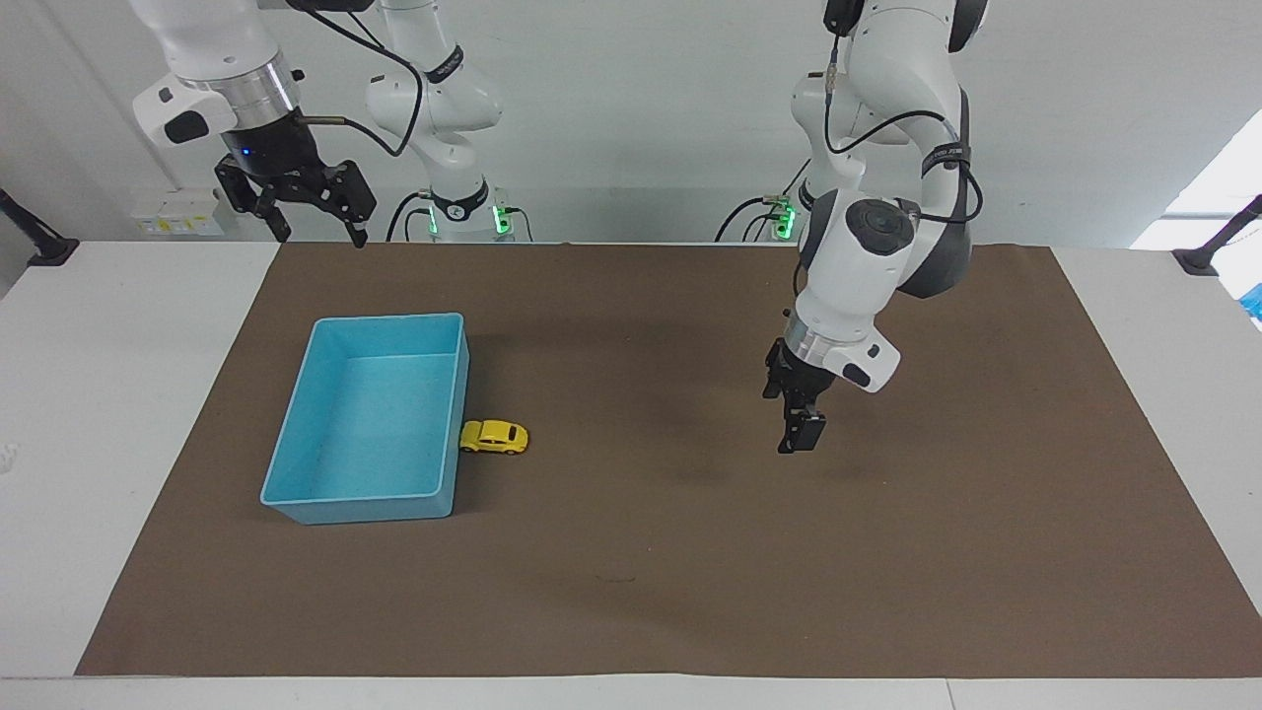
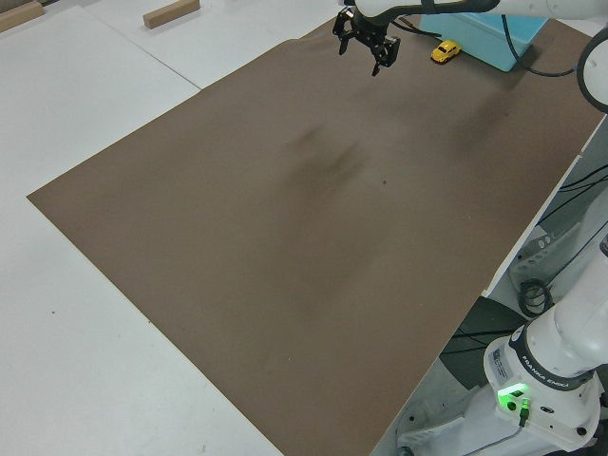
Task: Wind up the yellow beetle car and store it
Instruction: 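Retract the left gripper while the right gripper reaches the blue box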
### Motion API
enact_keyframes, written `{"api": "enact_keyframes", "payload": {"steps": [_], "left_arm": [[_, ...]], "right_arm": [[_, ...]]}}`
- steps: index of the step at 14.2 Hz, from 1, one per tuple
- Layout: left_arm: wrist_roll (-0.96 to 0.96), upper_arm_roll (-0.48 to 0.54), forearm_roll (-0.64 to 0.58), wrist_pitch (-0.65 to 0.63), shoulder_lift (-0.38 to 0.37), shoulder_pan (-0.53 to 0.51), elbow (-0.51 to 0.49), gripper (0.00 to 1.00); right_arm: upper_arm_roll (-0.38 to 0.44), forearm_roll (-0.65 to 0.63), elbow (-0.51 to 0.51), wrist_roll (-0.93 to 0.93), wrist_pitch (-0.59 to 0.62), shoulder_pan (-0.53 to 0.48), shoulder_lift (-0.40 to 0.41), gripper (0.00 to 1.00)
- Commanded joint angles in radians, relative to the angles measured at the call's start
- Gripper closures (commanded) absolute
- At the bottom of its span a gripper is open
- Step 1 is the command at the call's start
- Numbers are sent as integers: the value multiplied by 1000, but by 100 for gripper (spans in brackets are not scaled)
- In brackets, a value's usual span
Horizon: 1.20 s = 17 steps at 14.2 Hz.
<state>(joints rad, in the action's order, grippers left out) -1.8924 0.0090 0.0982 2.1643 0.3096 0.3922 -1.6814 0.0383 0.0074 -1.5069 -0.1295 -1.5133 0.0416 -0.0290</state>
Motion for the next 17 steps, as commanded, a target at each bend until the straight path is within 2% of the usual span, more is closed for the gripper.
{"api": "enact_keyframes", "payload": {"steps": [1,5,10,14,17], "left_arm": [[94,-7,-12,-37,-53,-30,-3,0],[304,-7,-12,-81,-104,-68,-7,0],[525,-7,-9,-139,-147,-140,-18,0],[709,-7,-3,-188,-171,-200,-35,0],[887,-7,-3,-205,-207,-249,-72,0]], "right_arm": [[-3,8,-3,22,5,-12,-11,0],[-17,22,-4,54,30,-3,-22,0],[-55,42,-7,215,18,1,-25,0],[-119,37,-12,375,16,1,-34,0],[-144,37,-12,467,16,1,-37,0]]}}
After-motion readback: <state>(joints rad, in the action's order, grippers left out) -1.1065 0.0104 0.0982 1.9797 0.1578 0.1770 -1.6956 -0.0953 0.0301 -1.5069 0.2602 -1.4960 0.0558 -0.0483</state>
